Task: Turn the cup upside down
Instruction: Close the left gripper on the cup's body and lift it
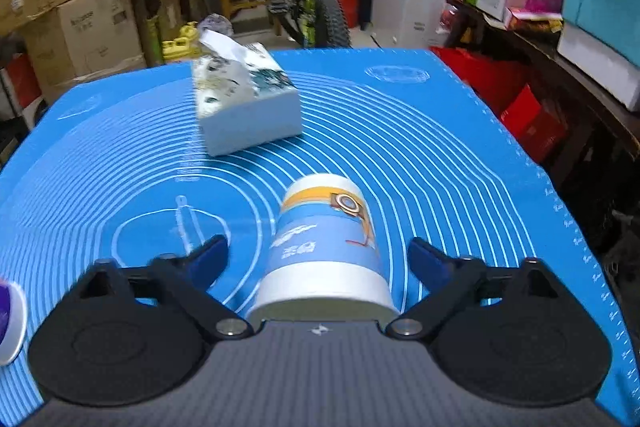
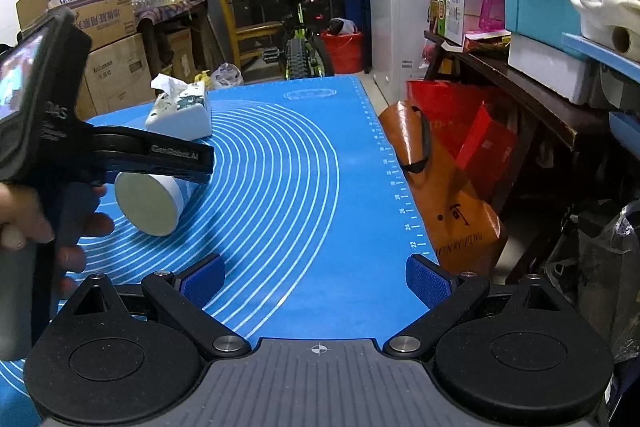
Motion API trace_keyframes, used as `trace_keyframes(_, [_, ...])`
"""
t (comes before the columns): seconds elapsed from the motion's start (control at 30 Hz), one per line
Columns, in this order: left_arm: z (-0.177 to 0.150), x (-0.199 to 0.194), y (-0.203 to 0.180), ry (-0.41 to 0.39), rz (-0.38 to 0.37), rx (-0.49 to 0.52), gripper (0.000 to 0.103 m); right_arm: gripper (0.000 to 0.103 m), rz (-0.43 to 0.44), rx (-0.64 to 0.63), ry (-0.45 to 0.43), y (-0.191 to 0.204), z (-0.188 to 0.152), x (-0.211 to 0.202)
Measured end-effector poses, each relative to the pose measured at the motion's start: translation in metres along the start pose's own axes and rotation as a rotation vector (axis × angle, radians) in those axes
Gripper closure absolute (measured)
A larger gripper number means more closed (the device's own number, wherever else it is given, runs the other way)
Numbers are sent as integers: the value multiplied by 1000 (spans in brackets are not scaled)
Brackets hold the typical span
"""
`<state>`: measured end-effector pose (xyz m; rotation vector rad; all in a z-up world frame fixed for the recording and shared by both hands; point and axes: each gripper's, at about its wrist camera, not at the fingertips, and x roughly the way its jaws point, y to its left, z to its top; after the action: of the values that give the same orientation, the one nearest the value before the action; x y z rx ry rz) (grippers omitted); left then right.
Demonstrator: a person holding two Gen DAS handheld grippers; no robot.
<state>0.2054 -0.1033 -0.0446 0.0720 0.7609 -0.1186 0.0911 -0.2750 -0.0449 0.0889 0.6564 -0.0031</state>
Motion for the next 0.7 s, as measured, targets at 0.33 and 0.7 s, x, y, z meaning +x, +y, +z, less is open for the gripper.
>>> trace_keyframes(0.33, [-6, -37, 22, 44, -1, -21, 41, 6, 20, -7, -11, 7, 1, -8])
trace_keyframes(0.7, [-68, -91, 47, 89, -32, -37, 40, 6, 76, -40, -6, 34, -7, -25])
